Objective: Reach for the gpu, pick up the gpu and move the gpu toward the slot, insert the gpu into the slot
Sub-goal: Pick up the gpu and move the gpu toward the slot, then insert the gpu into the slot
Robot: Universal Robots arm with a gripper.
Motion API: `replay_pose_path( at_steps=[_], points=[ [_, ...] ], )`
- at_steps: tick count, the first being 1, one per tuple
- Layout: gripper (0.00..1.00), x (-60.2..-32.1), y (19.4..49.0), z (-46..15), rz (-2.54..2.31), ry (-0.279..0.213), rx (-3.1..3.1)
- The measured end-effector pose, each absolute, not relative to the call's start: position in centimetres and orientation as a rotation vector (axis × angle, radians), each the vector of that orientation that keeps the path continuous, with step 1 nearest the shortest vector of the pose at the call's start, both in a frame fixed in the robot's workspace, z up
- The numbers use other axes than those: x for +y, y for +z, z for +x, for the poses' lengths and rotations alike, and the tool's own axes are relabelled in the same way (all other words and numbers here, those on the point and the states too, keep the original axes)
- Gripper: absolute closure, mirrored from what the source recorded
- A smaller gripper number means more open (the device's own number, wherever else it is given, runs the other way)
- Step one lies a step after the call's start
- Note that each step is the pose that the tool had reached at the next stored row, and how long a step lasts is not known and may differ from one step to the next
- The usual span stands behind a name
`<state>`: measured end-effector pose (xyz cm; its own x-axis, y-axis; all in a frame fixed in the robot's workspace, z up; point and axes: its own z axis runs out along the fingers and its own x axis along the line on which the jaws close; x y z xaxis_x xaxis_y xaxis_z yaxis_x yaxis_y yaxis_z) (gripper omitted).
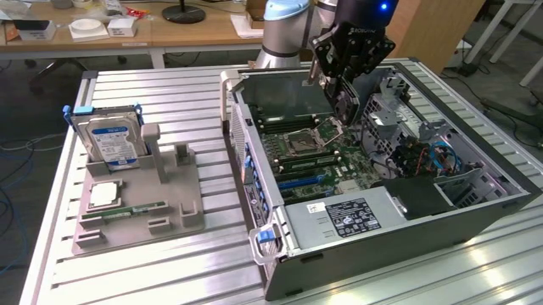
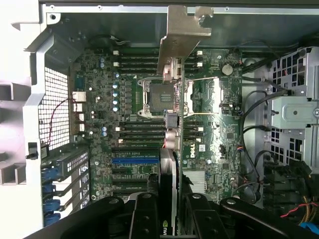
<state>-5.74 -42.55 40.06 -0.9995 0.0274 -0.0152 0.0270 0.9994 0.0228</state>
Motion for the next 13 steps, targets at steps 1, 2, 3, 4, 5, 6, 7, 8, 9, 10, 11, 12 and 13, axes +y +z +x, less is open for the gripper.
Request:
replay_pose_path(
  at_steps=[1,2,3,4,5,6,7,8,9,10,11,12,13],
  points=[
    [0.73,-42.55,40.06,-5.74,0.042,0.035,3.126],
    [0.73,-42.55,40.06,-5.74,0.042,0.035,3.126],
    [0.73,-42.55,40.06,-5.74,0.042,0.035,3.126],
    [0.73,-42.55,40.06,-5.74,0.042,0.035,3.126],
    [0.73,-42.55,40.06,-5.74,0.042,0.035,3.126],
    [0.73,-42.55,40.06,-5.74,0.042,0.035,3.126],
    [0.73,-42.55,40.06,-5.74,0.042,0.035,3.126],
    [0.73,-42.55,40.06,-5.74,0.042,0.035,3.126],
    [0.73,-42.55,40.06,-5.74,0.042,0.035,3.126],
    [0.73,-42.56,40.06,-5.74,0.041,0.035,3.126],
    [0.73,-42.56,40.06,-5.74,0.036,0.036,3.126],
    [0.73,-42.57,40.06,-5.74,0.028,0.036,3.126],
    [0.73,-42.57,40.06,-5.74,0.018,0.036,3.126]
  ],
)
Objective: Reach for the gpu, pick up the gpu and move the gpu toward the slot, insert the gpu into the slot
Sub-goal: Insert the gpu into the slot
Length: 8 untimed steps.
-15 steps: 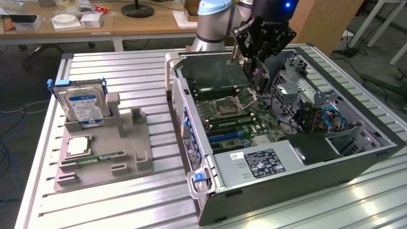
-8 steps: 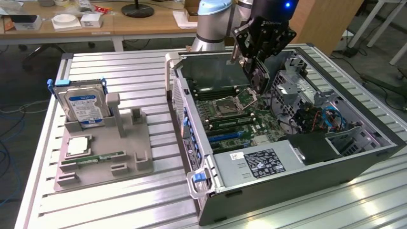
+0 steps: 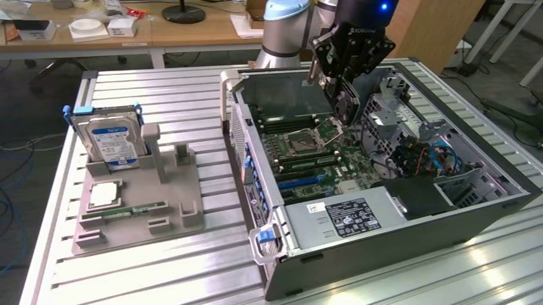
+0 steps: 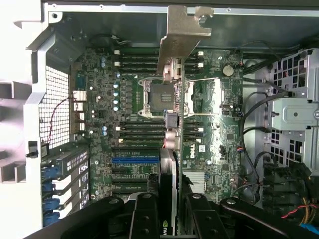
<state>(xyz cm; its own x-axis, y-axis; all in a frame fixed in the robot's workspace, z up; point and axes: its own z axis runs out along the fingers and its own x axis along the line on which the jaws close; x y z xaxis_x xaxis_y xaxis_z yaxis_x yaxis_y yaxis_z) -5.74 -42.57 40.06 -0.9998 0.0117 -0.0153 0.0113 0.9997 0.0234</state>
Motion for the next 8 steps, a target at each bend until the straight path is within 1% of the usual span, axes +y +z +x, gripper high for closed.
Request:
replay_pose_path(
  at_steps=[8],
  points=[
    [0.73,-42.58,40.06,-5.74,-0.117,0.037,3.125]
  ],
)
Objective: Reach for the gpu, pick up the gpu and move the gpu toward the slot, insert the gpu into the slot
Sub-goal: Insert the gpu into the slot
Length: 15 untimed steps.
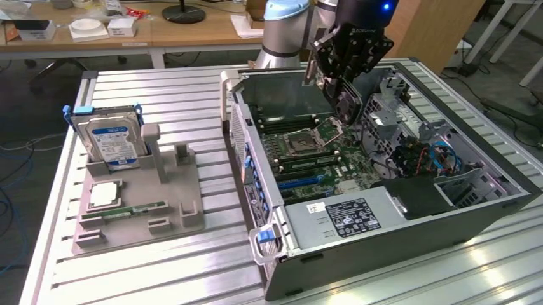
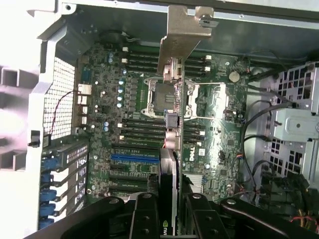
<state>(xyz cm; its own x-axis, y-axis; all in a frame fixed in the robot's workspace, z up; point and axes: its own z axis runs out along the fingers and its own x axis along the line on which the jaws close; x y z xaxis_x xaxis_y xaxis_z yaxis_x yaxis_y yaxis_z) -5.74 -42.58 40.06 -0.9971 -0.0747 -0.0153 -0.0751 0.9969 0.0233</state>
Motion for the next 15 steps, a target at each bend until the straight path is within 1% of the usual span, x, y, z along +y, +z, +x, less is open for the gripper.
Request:
replay_pose_path(
  at_steps=[15],
  points=[
    [0.73,-42.58,40.06,-5.74,-0.422,0.040,3.101]
  ],
)
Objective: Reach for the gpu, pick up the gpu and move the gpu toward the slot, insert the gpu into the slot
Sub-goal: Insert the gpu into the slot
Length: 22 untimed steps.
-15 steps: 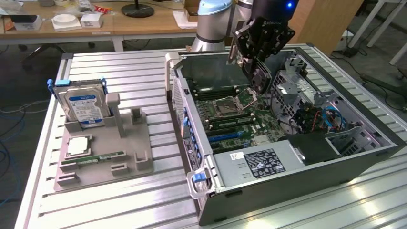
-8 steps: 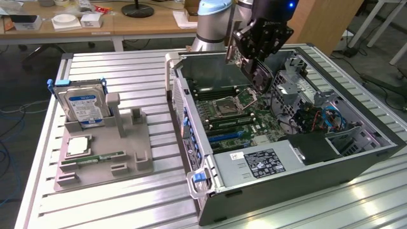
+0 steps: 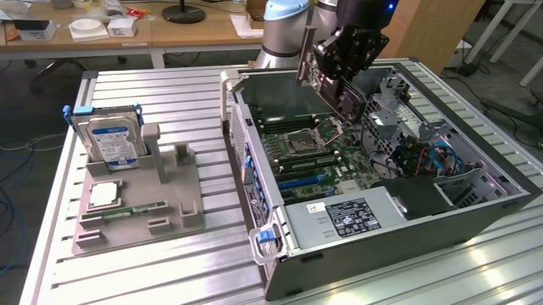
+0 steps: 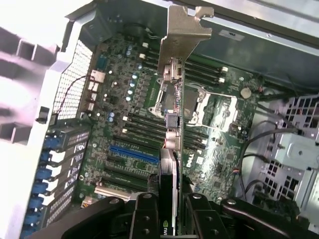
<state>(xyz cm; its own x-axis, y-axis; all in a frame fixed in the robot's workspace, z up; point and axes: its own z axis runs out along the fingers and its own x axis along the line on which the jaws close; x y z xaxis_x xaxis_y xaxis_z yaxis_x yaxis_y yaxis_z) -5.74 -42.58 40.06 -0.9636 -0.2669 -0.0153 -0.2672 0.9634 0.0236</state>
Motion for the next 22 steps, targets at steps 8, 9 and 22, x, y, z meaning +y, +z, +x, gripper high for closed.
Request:
replay_pose_path(
  at_steps=[8,9,22],
  points=[
    [0.73,-42.58,40.06,-5.74,-0.619,0.043,3.069],
    [0.73,-42.58,40.06,-5.74,-0.646,0.043,3.064],
    [0.73,-42.58,40.05,-5.74,-0.986,0.045,2.975]
  ],
)
